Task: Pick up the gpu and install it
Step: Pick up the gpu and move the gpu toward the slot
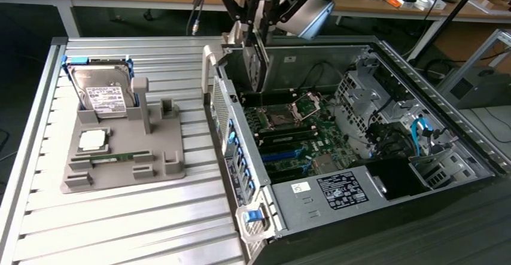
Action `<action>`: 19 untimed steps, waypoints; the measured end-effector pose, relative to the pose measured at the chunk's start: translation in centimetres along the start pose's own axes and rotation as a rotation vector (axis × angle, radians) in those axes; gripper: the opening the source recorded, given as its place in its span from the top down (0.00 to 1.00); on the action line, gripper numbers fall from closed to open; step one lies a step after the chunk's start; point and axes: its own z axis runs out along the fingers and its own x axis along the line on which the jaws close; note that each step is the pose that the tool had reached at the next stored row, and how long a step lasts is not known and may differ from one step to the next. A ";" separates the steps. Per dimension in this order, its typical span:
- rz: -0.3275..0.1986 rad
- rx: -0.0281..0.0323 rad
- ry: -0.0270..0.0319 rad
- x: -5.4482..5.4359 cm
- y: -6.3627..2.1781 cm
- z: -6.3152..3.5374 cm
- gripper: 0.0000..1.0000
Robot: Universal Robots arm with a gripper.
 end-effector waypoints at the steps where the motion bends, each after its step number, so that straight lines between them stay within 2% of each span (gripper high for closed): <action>1: 0.000 0.0003 -0.0001 -0.1 0.00 0.02 0.73; 15: 0.000 0.0080 -0.0001 -2.6 0.07 0.33 0.73; 19: 0.000 0.0126 -0.0004 -3.5 0.12 0.46 0.73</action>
